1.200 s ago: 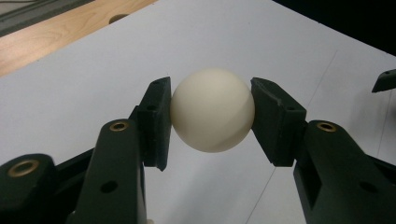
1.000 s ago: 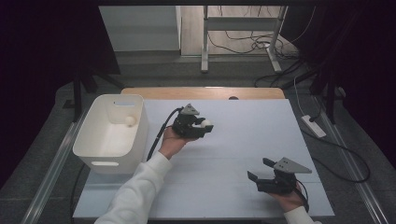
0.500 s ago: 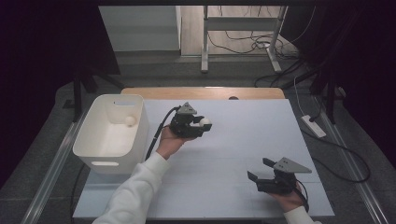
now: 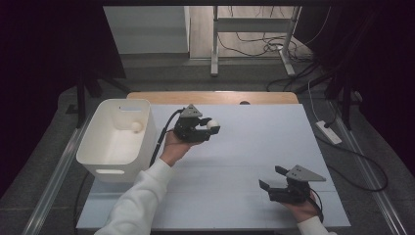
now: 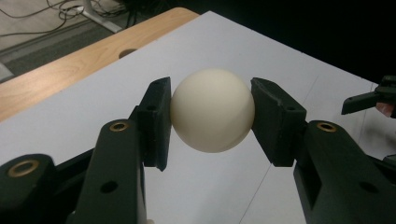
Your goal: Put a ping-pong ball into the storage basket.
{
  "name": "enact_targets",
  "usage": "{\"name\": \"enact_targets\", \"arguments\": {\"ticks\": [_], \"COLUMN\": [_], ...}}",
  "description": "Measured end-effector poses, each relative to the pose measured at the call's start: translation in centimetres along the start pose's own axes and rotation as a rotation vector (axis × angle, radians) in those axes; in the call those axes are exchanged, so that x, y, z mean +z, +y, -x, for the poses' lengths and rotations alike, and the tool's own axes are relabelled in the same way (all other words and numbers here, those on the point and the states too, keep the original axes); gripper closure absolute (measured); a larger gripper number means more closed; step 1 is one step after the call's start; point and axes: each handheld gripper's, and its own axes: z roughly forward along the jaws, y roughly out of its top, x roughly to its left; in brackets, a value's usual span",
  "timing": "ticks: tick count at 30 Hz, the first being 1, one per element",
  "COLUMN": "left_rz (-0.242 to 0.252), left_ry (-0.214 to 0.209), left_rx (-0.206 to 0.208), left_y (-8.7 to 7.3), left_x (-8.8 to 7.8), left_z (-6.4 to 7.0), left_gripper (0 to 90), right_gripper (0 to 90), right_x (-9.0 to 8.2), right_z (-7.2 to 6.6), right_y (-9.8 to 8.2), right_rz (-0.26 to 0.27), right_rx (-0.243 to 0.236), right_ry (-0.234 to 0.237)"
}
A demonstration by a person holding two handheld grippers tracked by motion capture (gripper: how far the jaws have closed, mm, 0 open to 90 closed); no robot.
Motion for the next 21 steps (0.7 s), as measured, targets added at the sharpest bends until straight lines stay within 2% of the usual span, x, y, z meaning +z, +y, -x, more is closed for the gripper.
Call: {"name": "enact_targets", "arguments": {"ticks": [10,15,21], "left_rz": [0.024,0.03,0.042], "left_ry": [0.018,0.064,0.094], "left_rx": [0.004,-0.001,-0.004], "left_y": [0.6,1.1,1.4], "left_x": [-1.3,-2.4,-3.8], "left_z": [0.0,-0.3,-0.8], "left_gripper": [51.1,51.1,51.1], "right_gripper": [15.7,15.7,15.7], "right_x": [0.0,0.1,0.1], "right_z": [0.0,0.0,0.0], "right_y": [0.0,0.0,0.0], "right_rz": [0.0,0.0,0.0], "right_rx": [-0.001,0.0,-0.001], "right_ry": [0.002,0.001,0.001]}}
